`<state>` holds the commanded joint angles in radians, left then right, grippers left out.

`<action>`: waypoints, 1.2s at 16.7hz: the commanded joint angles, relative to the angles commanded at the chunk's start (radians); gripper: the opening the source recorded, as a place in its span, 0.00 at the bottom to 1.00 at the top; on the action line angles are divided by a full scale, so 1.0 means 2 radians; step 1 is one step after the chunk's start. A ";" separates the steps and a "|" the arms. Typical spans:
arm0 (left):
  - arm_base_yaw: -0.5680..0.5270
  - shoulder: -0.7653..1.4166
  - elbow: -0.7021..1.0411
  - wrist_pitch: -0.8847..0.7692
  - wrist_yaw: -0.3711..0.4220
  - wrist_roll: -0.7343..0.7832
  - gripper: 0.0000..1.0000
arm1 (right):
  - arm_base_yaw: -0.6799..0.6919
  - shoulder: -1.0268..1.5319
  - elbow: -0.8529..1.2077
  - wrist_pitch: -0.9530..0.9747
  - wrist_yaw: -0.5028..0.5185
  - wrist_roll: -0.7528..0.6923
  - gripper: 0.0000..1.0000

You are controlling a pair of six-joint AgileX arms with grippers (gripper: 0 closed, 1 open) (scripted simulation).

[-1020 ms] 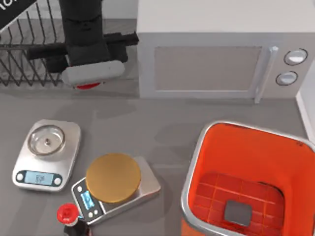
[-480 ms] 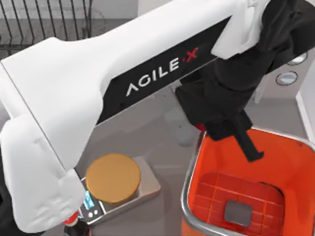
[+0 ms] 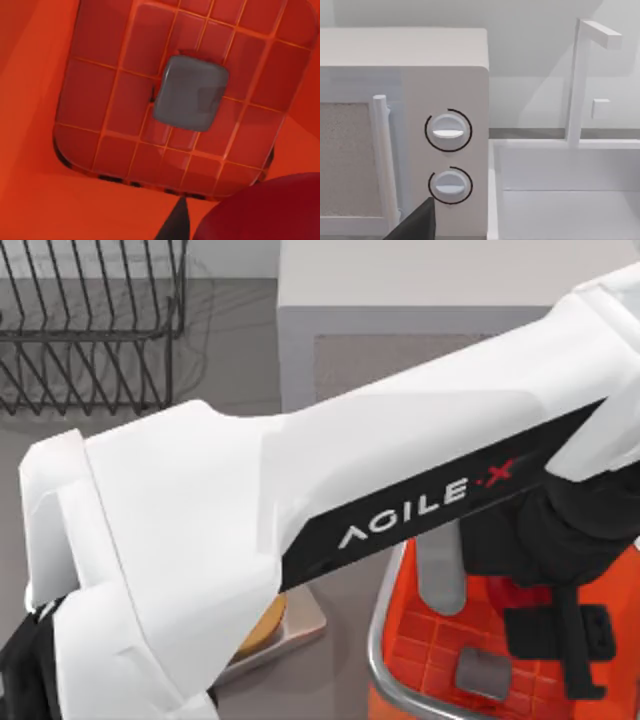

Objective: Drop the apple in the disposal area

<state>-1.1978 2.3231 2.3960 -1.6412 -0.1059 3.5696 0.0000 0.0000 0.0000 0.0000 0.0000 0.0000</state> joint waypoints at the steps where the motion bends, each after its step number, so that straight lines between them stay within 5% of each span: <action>1: 0.000 0.000 0.000 0.000 0.000 0.000 0.00 | 0.000 0.000 0.000 0.000 0.000 0.000 1.00; 20: 0.008 -0.030 -0.190 0.161 0.000 0.008 0.00 | 0.000 0.000 0.000 0.000 0.000 0.000 1.00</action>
<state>-1.1814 2.2640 2.0158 -1.3183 -0.1065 3.5854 0.0000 0.0000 0.0000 0.0000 0.0000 0.0000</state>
